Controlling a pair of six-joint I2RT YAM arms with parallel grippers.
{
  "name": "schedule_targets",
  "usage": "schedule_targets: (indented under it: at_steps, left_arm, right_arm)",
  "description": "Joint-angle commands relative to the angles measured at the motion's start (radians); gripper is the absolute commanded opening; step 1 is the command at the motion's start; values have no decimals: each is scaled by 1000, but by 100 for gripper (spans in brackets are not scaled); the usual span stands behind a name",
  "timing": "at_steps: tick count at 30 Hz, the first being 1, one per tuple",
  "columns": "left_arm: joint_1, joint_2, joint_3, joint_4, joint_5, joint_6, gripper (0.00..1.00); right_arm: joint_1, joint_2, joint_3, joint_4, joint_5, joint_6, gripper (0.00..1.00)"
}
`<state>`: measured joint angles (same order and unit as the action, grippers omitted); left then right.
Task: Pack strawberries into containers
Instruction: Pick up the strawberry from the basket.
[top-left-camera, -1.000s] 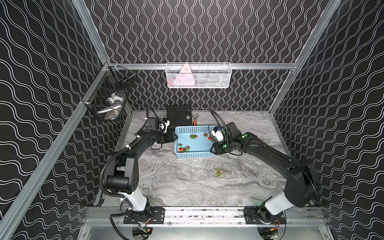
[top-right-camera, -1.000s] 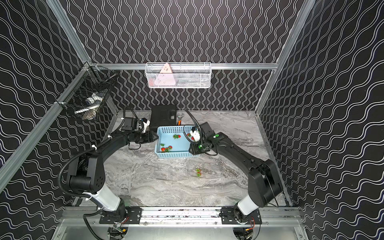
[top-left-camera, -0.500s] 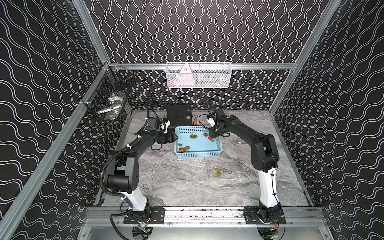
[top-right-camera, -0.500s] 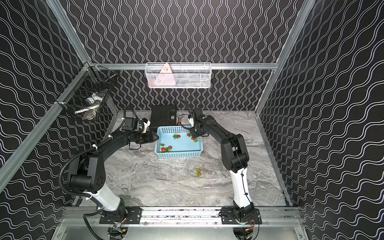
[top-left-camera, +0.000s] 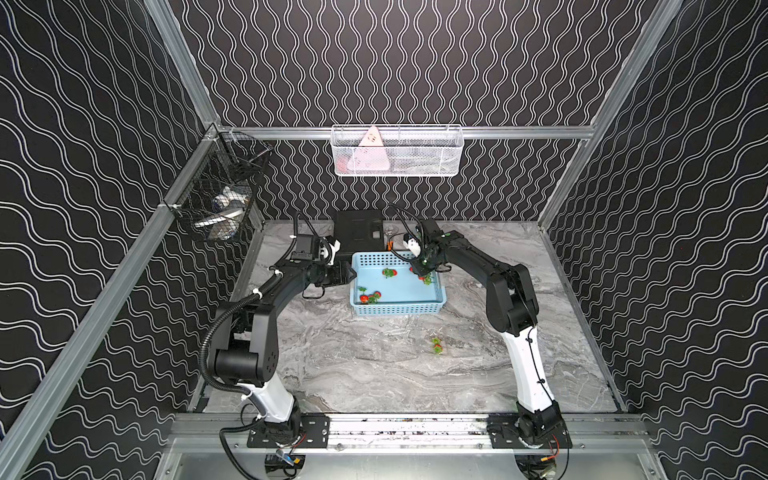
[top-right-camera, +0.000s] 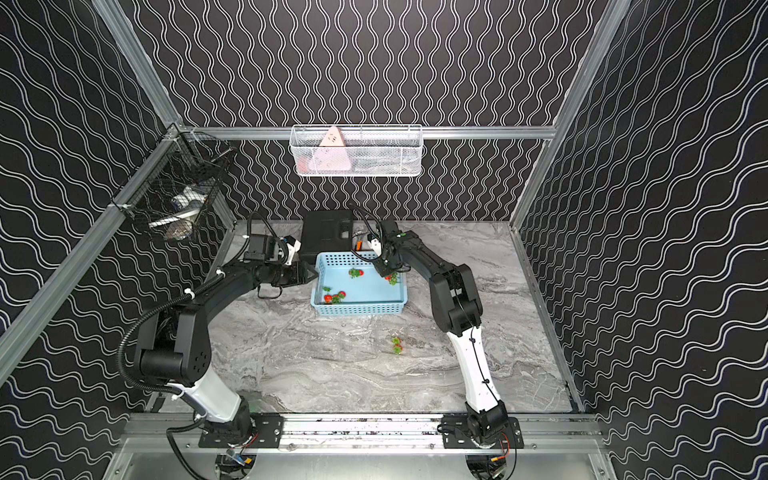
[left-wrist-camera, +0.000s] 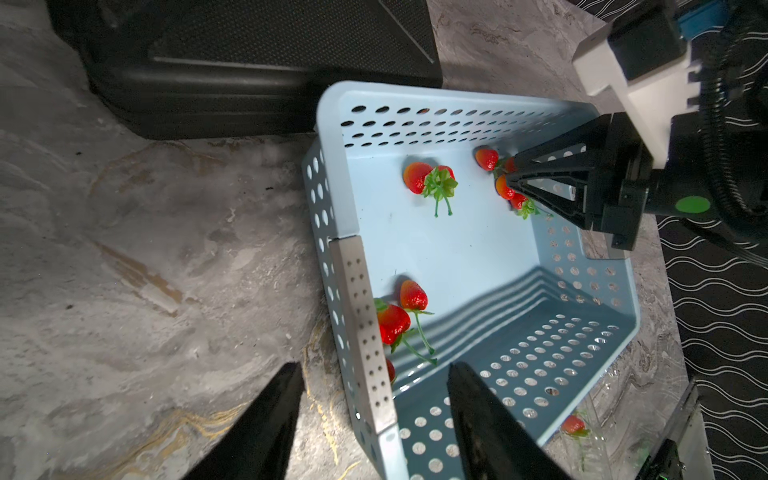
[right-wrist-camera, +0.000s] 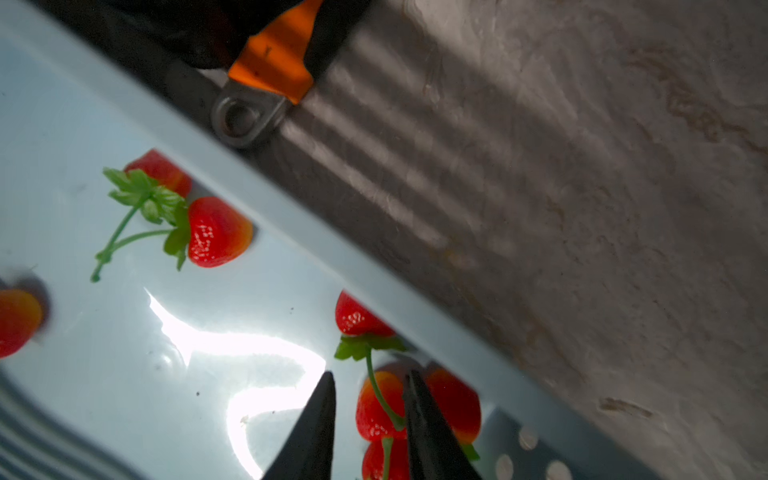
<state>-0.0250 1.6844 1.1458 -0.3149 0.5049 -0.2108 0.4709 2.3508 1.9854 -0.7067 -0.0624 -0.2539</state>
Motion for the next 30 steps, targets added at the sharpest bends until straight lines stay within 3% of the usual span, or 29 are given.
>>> schedule_targets:
  at_steps: [1,9,16,19,24,30]
  left_arm:
    - [0,6,9,-13,8,14,62]
    - [0,3,8,-13,8,13,62]
    - [0,1,8,-13,8,13,62]
    - [0,-1,9,-13,8,13,61]
    - [0,-5,9,-13,7,13,62]
    - [0,-5,6,-10,11,8,61]
  right_arm:
    - [1,4,-12,-12,-17,-21,29]
    - [0,32,2,-4,-21,-15,20]
    - [0,-21,-13,32,-29,11,0]
    - [1,-72,-36,48,-34,19,0]
    - [8,-210,-113,60,-58,56,0]
    - [41,-558,-461,132,-147,177,0]
